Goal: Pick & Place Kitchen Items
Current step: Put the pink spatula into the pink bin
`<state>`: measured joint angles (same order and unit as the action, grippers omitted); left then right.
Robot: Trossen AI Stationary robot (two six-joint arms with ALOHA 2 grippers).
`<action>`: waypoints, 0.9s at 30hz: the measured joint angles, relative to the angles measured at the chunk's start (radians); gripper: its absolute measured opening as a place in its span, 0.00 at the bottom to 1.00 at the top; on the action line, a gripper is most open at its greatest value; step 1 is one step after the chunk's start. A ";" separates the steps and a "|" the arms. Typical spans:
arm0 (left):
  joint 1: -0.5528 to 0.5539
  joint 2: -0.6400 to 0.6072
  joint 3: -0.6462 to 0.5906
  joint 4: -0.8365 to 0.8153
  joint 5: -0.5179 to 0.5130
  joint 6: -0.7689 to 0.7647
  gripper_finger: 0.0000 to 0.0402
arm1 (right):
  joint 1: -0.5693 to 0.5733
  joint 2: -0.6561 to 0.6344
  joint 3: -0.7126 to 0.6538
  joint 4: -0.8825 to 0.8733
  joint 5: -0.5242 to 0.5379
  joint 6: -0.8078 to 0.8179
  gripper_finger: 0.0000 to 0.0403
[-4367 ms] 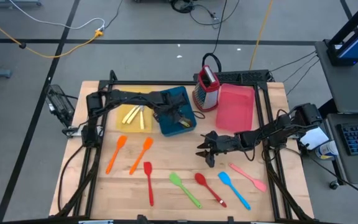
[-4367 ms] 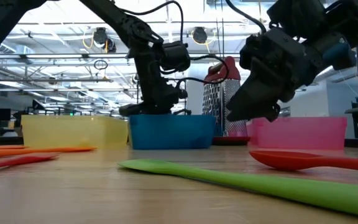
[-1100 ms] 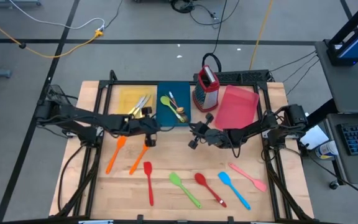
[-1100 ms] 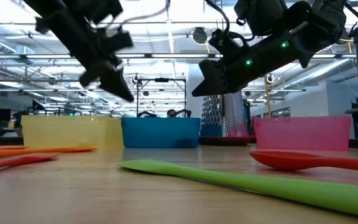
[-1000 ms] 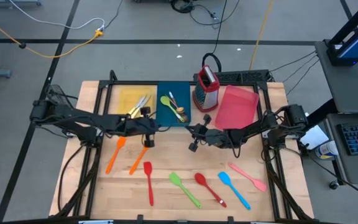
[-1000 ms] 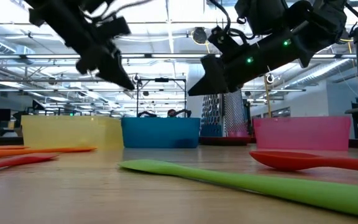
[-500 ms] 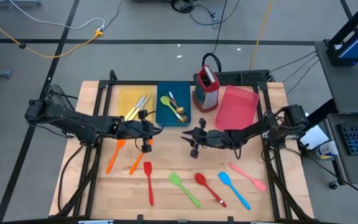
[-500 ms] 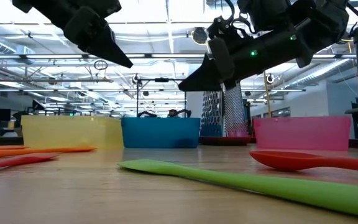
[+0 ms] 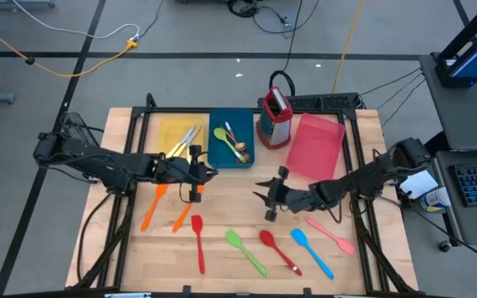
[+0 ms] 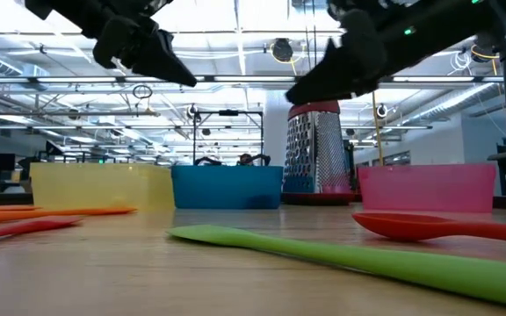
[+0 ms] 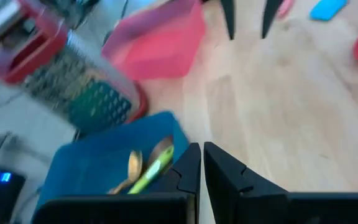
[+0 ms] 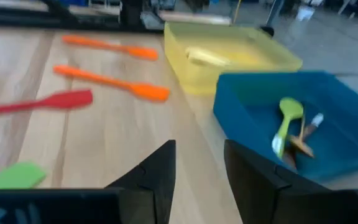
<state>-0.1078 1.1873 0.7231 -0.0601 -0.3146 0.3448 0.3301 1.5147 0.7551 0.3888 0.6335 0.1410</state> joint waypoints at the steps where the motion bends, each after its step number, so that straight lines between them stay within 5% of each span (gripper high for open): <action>1: 0.007 0.004 0.000 0.016 0.028 0.019 0.07 | 0.012 -0.015 0.000 -0.039 0.003 0.014 0.32; 14: 0.121 0.114 0.001 0.153 0.166 0.157 0.14 | 0.164 -0.136 0.000 -0.449 0.014 0.373 0.43; 20: 0.143 0.162 0.000 0.277 0.167 0.255 0.29 | 0.215 -0.223 0.001 -0.686 -0.173 0.696 0.45; 27: 0.142 0.168 0.000 0.433 0.169 0.282 0.34 | 0.312 -0.208 0.001 -0.871 -0.445 1.103 0.42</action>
<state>0.0338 1.3556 0.7235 0.3733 -0.1461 0.6266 0.6423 1.3067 0.7558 -0.4825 0.1885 1.2441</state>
